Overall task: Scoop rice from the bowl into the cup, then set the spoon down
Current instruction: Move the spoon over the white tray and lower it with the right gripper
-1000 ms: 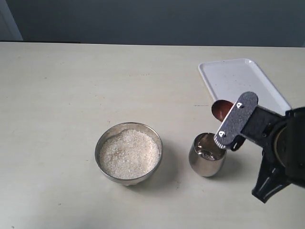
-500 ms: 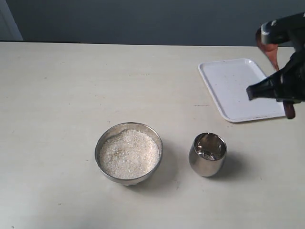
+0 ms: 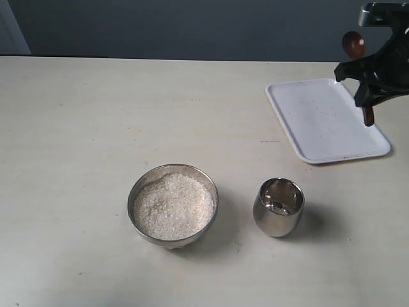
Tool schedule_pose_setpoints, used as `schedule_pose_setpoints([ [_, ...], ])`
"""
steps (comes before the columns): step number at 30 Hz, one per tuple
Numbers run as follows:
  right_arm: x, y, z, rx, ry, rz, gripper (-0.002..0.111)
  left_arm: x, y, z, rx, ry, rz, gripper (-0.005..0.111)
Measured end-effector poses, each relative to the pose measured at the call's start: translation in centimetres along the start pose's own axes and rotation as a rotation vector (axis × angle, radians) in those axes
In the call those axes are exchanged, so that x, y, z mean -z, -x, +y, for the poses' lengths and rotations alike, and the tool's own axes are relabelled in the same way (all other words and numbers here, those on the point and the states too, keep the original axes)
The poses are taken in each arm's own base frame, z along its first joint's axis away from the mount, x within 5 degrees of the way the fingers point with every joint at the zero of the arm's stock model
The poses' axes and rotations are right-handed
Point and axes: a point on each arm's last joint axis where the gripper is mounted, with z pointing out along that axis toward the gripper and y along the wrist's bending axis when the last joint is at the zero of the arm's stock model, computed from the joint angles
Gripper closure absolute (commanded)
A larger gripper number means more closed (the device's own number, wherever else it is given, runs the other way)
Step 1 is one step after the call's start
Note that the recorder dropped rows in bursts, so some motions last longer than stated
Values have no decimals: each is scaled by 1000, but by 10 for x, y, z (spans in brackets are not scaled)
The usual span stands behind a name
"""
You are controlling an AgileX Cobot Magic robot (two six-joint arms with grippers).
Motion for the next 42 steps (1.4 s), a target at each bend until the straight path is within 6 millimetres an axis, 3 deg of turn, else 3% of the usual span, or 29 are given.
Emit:
schedule_pose_setpoints([
  [8,-67,47,-8,15,26,114,109,0,0,0,0,0,0,106],
  [17,-121,59,-12,15,48,269,109,0,0,0,0,0,0,106],
  [36,-130,62,-13,18,53,297,108,0,0,0,0,0,0,106],
  [42,-132,61,-13,18,54,305,80,0,0,0,0,0,0,106],
])
